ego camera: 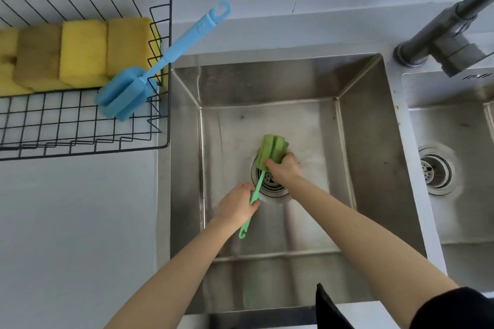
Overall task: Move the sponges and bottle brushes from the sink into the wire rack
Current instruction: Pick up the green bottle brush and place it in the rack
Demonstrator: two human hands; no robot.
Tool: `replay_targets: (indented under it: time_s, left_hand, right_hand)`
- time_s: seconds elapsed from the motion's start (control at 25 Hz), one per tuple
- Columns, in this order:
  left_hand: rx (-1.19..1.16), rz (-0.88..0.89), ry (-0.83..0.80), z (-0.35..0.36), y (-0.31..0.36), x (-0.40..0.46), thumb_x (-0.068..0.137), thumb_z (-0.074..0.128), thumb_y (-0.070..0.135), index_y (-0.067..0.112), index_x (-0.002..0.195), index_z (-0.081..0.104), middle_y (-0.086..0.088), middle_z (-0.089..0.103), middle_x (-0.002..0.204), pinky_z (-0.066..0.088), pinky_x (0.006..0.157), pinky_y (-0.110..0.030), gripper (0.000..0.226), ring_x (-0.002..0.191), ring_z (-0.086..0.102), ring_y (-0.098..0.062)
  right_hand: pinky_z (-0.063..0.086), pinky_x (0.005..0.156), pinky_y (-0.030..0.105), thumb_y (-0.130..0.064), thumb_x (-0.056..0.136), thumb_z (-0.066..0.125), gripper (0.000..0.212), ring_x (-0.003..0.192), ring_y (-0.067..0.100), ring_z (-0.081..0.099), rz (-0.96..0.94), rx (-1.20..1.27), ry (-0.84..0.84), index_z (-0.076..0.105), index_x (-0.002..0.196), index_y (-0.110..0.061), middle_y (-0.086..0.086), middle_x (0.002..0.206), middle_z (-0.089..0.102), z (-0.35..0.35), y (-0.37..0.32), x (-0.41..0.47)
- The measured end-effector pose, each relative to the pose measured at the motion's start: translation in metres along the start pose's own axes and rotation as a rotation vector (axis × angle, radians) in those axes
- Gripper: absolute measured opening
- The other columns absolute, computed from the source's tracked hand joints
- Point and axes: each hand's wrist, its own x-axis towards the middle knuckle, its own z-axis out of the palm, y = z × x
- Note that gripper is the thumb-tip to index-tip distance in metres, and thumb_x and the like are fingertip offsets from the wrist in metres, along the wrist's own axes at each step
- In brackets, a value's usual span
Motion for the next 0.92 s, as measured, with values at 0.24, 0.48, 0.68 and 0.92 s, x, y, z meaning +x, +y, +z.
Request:
replay_targets:
  time_s: [0.24, 0.48, 0.68, 0.92]
  left_hand:
    - [-0.158, -0.009, -0.026, 0.001, 0.001, -0.006, 0.085, 0.057, 0.024, 0.010, 0.107, 0.060, -0.010, 0.065, 0.100, 0.045, 0.081, -0.032, 0.027, 0.097, 0.061, -0.027]
    - [-0.345, 0.002, 0.056, -0.015, 0.015, -0.024, 0.086, 0.057, 0.018, 0.003, 0.106, 0.058, -0.015, 0.066, 0.108, 0.038, 0.074, -0.022, 0.025, 0.081, 0.052, -0.016]
    - [-0.404, 0.080, 0.139, -0.041, 0.028, -0.036, 0.084, 0.058, 0.013, 0.000, 0.103, 0.058, -0.022, 0.065, 0.102, 0.051, 0.078, -0.037, 0.022, 0.077, 0.053, -0.021]
    - [-0.552, 0.196, 0.297, -0.084, 0.060, -0.059, 0.083, 0.060, 0.011, 0.019, 0.081, 0.055, 0.000, 0.056, 0.078, 0.052, 0.088, -0.050, 0.010, 0.087, 0.060, -0.029]
  right_hand:
    - [0.049, 0.099, 0.044, -0.020, 0.087, 0.057, 0.050, 0.111, 0.034, 0.061, -0.025, 0.140, -0.009, 0.040, 0.131, -0.002, 0.015, 0.115, 0.058, -0.005, 0.003, -0.006]
    - [0.048, 0.100, 0.044, -0.031, 0.086, 0.057, 0.055, 0.110, 0.030, 0.062, -0.133, 0.172, 0.000, 0.041, 0.133, -0.008, 0.013, 0.123, 0.060, -0.021, -0.003, -0.034]
    - [0.051, 0.096, 0.041, -0.031, 0.091, 0.050, 0.046, 0.103, 0.025, 0.063, -0.231, 0.288, -0.033, 0.044, 0.132, -0.009, 0.007, 0.106, 0.063, -0.043, -0.011, -0.063]
    - [0.047, 0.072, 0.024, -0.022, 0.098, 0.036, 0.033, 0.090, 0.017, 0.057, -0.323, 0.327, -0.230, 0.048, 0.126, -0.009, 0.002, 0.093, 0.061, -0.061, -0.005, -0.111]
